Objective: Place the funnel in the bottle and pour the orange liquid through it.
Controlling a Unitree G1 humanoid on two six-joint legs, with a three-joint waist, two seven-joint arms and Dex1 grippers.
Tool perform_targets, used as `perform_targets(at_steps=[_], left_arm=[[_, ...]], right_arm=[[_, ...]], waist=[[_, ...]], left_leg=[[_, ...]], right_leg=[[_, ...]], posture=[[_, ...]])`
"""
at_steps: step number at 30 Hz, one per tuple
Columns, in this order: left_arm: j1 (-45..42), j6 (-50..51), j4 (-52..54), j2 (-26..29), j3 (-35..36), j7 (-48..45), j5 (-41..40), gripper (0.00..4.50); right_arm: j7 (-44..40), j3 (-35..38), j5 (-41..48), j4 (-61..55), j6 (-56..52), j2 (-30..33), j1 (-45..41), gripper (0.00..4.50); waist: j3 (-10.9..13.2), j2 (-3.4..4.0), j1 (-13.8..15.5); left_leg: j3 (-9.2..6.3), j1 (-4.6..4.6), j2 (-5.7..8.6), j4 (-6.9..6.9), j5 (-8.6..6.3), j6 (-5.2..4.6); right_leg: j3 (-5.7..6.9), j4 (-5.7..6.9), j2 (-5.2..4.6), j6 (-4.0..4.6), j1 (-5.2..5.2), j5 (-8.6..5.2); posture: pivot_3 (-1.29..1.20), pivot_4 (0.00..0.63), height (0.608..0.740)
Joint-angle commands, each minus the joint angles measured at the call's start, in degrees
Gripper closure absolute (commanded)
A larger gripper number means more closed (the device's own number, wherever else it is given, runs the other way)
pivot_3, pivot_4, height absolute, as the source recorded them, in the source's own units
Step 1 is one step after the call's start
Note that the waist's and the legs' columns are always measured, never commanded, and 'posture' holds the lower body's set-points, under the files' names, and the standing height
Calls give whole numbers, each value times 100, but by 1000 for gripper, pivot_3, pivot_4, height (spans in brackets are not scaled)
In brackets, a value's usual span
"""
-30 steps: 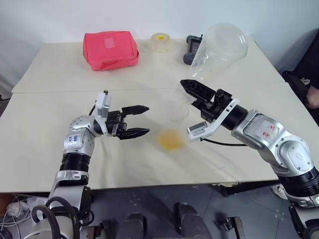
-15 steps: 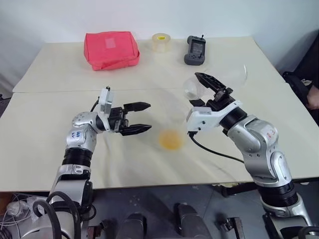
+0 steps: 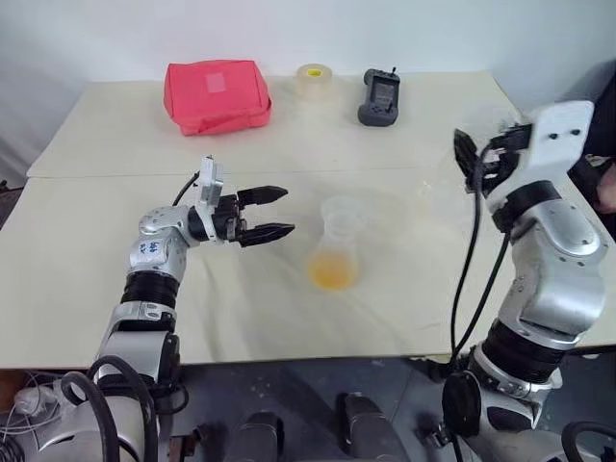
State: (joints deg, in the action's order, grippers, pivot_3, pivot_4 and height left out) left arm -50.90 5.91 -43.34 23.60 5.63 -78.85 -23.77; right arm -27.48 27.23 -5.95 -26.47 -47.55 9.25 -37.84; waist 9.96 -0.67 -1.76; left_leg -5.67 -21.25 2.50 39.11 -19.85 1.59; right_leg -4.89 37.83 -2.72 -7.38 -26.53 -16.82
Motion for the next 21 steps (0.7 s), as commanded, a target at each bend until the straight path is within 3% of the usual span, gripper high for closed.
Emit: perform_targets(at_steps=[1, 8, 13, 21], left_arm=[[-135, 13, 1, 44, 10, 158, 115, 0], [-40, 282, 157, 105, -72, 500, 325, 0], [-19, 615, 388, 152, 35, 637, 247, 0], [301, 953, 1045, 280, 47, 217, -30, 0]], right_arm=[[164, 176, 580, 52, 319, 44, 238, 1693], [407, -100, 983, 345, 913, 198, 982, 1693], [421, -128, 1559, 125, 961, 249, 1118, 33], [540, -212, 1778, -143, 1702, 968, 973, 33]], waist=[[0, 0, -20], [0, 0, -62], [0, 0, -75], [0, 0, -74]], left_leg=[[0, 0, -3, -1, 0, 0], [7, 2, -3, -1, 0, 0], [7, 2, -4, 0, 1, 1], [7, 2, -3, 0, 0, 1]], right_leg=[[0, 1, 0, 0, -1, 0], [-6, 7, 0, 0, -3, 0], [-7, 8, 0, 0, -2, 0], [-7, 4, -4, 0, -1, 0]], posture=[[0, 150, 740], [0, 150, 740], [0, 150, 740], [0, 150, 740]])
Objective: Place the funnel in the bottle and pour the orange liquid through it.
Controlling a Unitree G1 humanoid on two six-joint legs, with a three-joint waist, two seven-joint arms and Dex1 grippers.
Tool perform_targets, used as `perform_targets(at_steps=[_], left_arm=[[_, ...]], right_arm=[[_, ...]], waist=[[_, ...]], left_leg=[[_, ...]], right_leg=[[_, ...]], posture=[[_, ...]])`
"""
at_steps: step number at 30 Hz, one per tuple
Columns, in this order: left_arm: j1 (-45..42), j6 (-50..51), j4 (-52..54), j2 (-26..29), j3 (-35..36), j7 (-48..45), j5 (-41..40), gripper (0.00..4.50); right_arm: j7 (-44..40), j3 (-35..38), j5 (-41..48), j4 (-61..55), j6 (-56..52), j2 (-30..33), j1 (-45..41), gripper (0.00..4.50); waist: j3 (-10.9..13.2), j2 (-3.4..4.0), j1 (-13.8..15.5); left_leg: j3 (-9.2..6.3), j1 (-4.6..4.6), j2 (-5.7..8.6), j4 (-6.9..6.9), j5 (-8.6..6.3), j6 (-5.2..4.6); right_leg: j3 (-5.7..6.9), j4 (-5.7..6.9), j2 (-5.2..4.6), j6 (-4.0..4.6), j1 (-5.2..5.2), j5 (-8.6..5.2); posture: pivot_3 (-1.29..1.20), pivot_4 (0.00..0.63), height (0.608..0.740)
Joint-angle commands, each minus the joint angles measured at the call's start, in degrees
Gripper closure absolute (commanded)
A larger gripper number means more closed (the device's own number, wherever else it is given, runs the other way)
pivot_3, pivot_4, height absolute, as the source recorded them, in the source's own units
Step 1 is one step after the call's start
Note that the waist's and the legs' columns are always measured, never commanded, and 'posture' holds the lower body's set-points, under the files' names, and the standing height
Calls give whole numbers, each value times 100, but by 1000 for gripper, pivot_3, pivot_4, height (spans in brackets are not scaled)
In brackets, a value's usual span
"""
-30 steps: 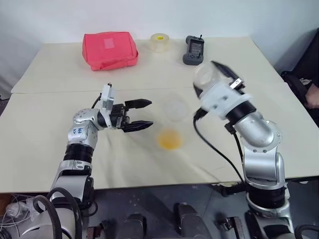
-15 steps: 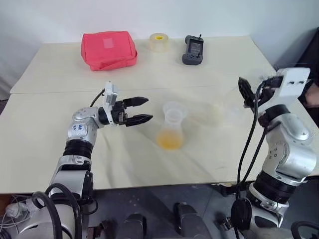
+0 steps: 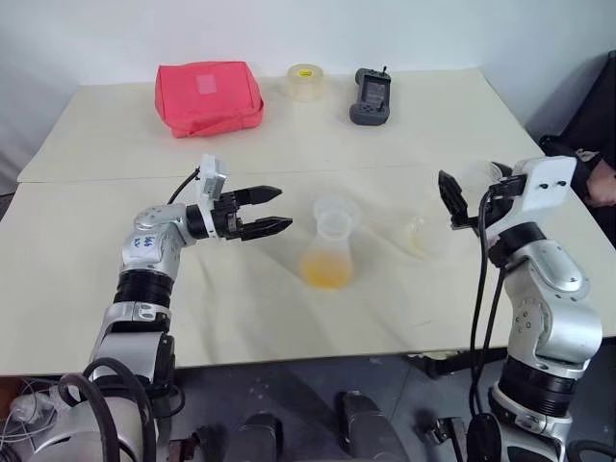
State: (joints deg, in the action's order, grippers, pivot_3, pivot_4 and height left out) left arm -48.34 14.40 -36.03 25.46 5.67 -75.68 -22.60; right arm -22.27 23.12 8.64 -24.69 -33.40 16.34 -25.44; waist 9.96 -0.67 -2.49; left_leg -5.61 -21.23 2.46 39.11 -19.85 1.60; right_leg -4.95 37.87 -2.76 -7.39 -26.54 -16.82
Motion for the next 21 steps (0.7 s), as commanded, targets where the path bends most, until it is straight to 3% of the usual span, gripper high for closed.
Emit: perform_targets(at_steps=[1, 6, 10, 16, 21], left_arm=[[60, 77, 339, 100, 41, -118, -143, 0], [233, 86, 502, 359, -37, -734, -190, 0], [513, -304, 376, 696, -162, -1466, -85, 0], [490, -764, -124, 1026, -261, -1642, 1, 0], [536, -1053, -221, 1176, -360, -1681, -199, 0]], right_arm=[[-16, 242, 448, -310, 293, 352, -344, 33], [-1293, 510, 1851, -529, -185, 1315, 20, 33], [-2886, 1102, 2930, -809, -515, 2364, 1502, 33], [-4411, 1599, 2865, -638, 211, 3035, 3585, 33], [-4477, 1336, 2704, -115, 801, 2870, 3849, 33]], waist=[[0, 0, 5], [0, 0, 67], [0, -1, 110], [4, -8, 230], [7, -11, 229]], left_leg=[[0, 0, 1, 0, 0, 0], [0, -1, -1, -2, 0, -2], [-2, -4, -5, -8, -6, -10], [11, 4, 3, 8, -21, -47], [17, 93, -4, -1, -28, -62]], right_leg=[[-1, -1, 1, 0, 0, 0], [2, -7, 2, 0, 2, 0], [5, -22, 4, 0, 8, 0], [-1, -48, 8, -9, 28, 5], [-3, -89, 13, -6, 128, 6]], posture=[[0, 150, 740], [0, 150, 740], [0, 150, 740], [0, 150, 740], [0, 150, 740]])
